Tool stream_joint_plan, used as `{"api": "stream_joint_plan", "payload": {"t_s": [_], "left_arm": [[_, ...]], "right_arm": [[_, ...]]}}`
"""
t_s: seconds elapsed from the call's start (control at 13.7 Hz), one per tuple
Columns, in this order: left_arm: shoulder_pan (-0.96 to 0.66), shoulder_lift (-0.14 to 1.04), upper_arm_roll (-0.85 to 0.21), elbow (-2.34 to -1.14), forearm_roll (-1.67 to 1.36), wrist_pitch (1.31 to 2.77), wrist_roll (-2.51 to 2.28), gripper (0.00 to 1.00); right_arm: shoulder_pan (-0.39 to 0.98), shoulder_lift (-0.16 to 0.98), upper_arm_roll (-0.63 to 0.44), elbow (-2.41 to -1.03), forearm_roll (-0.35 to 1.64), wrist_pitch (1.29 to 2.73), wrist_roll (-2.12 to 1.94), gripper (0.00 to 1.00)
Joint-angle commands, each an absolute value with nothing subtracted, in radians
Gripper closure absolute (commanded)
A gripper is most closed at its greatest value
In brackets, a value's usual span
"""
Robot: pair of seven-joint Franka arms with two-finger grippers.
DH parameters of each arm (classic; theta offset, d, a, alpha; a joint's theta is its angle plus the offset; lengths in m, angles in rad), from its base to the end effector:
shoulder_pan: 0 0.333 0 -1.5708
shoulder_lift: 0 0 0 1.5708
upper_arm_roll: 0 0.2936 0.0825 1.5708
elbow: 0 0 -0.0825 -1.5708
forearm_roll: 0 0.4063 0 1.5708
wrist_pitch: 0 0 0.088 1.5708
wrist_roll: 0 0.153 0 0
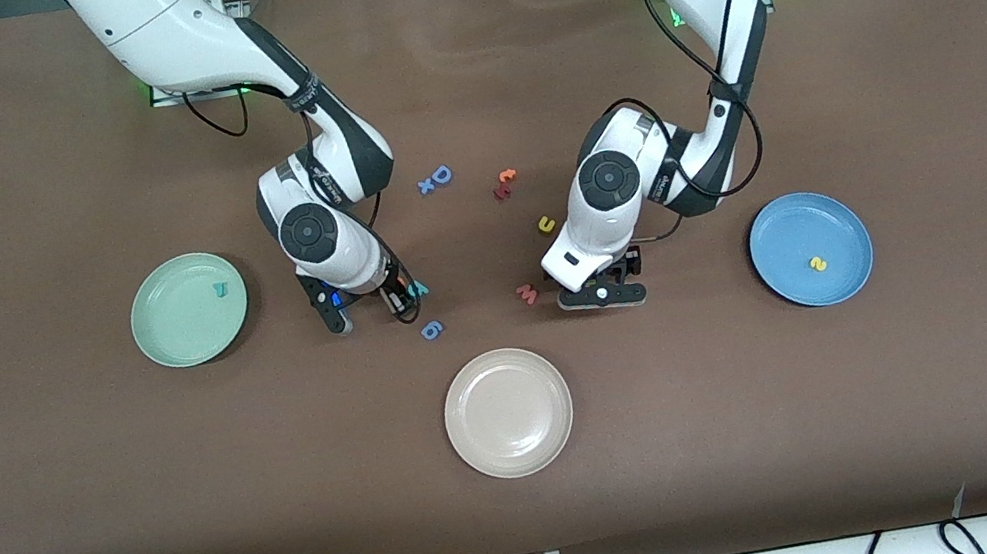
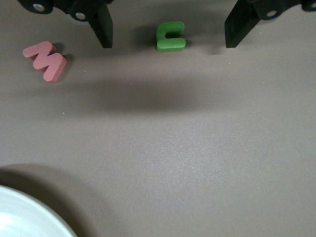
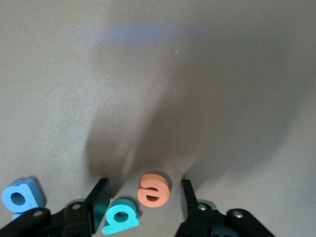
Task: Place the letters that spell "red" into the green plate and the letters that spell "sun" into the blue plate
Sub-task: 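Grasp the green u and orange e with the left and right grippers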
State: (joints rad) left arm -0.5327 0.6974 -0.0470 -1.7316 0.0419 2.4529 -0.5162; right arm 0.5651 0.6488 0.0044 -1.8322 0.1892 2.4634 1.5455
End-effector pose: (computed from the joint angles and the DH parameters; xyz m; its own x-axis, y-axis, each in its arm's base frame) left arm 0.5628 -0.3666 0.1012 0.9963 -0.0839 0.0204 -0.0842 -0.9963 0.0147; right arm 0.5389 0.3513 0.0927 0.4265 -0.8967 -0.1186 -0.9016 -0.4319 0.0235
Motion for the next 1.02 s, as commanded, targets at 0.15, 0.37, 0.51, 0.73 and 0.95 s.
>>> {"api": "stream_joint_plan", "payload": {"t_s": [0.15, 0.37, 0.51, 0.73, 0.95], "left_arm": [[-0.541, 0.71, -0.037, -1.732, 0.054, 2.474, -0.532, 0.08], [-0.54, 0.709, -0.037, -1.736, 0.054, 2.474, -0.532, 0.22], [-0.541, 0.707, -0.037, -1.741, 0.054, 2.474, -0.532, 0.24], [-0.541, 0.701, -0.037, -1.758, 0.054, 2.474, -0.532, 0.3], [-0.541, 0.7, -0.037, -1.766, 0.054, 2.474, -0.532, 0.34]], "right_arm": [[0.574, 0.666, -0.002, -1.819, 0.193, 2.462, 1.548, 0.66], [0.574, 0.666, -0.003, -1.819, 0.193, 2.457, 1.543, 0.69], [0.566, 0.652, -0.008, -1.819, 0.192, 2.442, 1.517, 0.69], [0.565, 0.591, -0.052, -1.802, 0.193, 2.3, 1.447, 0.69], [0.56, 0.532, -0.129, -1.769, 0.199, 2.113, 1.314, 0.69]]}}
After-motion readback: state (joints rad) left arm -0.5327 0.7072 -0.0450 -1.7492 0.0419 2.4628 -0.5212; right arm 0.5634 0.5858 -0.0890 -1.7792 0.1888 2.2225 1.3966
